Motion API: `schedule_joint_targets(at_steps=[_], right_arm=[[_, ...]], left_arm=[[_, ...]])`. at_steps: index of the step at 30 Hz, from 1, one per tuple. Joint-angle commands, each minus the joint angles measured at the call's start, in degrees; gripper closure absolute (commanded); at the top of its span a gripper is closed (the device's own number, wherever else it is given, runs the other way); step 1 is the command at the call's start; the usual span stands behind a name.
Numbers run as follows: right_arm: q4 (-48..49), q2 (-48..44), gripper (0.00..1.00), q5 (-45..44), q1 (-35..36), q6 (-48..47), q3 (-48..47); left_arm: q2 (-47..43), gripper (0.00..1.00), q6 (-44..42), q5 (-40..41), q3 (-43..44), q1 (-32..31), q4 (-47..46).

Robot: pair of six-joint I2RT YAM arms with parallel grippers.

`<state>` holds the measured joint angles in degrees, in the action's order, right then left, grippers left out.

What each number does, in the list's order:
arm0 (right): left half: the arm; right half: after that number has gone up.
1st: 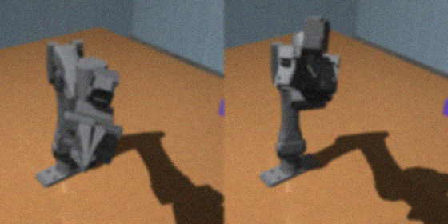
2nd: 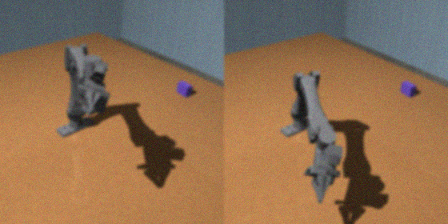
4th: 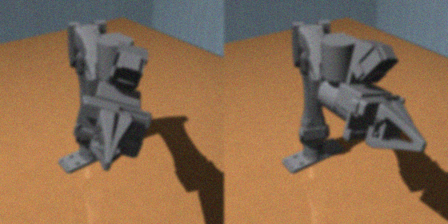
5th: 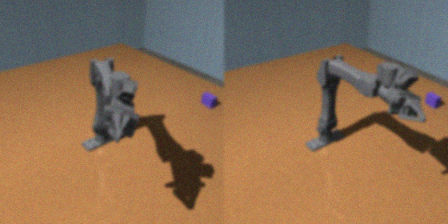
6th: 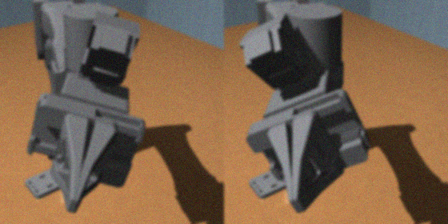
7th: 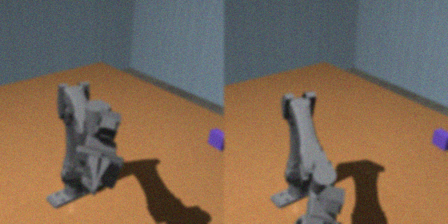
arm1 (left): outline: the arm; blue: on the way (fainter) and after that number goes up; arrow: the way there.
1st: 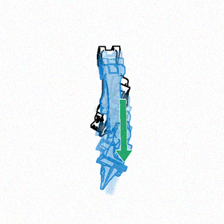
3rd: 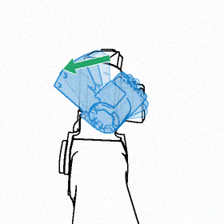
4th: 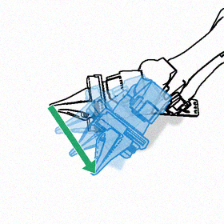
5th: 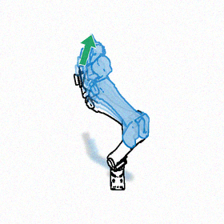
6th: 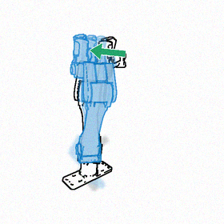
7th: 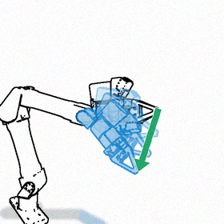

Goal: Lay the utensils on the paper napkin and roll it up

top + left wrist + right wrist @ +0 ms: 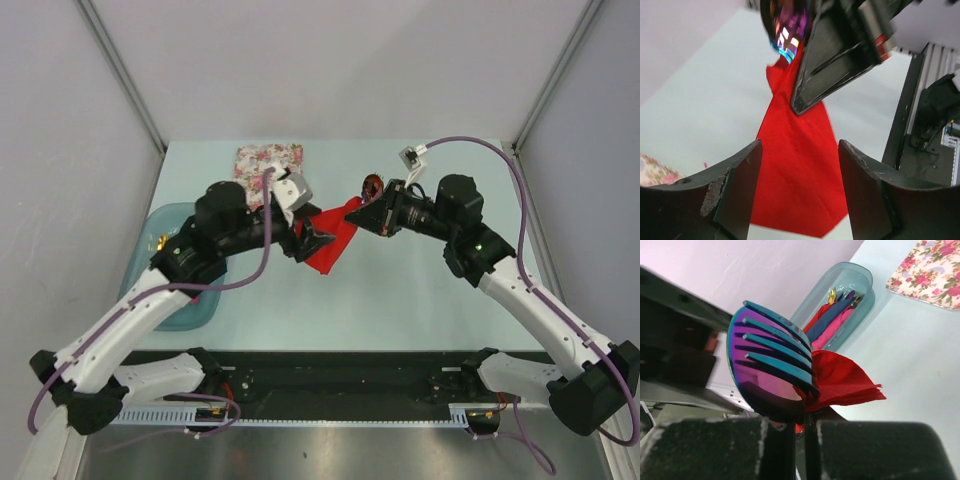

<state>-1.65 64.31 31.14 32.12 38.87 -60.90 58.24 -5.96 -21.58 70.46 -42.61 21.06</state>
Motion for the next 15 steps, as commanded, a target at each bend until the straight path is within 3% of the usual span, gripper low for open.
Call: schedule_joint_targets(at_steps=[1,8,15], right_arm=[[5.16,-0.59,1.0,0.24,0.49,2.09,-3.52],[6.48,-1.65,1.0,1.47,0.58,1.65,-3.26],[7.54,-2.53,1.0,2.44,0.31,0.94,-3.08]], left_arm=[[4.85,0.33,0.59,3.13,3.28,-0.46,3.02],[7.15,0.31,5.16,0.15,3.02,-0.19,3.03],[6.18,0.29,17.7,-16.81,-2.07,5.42,-3.91]])
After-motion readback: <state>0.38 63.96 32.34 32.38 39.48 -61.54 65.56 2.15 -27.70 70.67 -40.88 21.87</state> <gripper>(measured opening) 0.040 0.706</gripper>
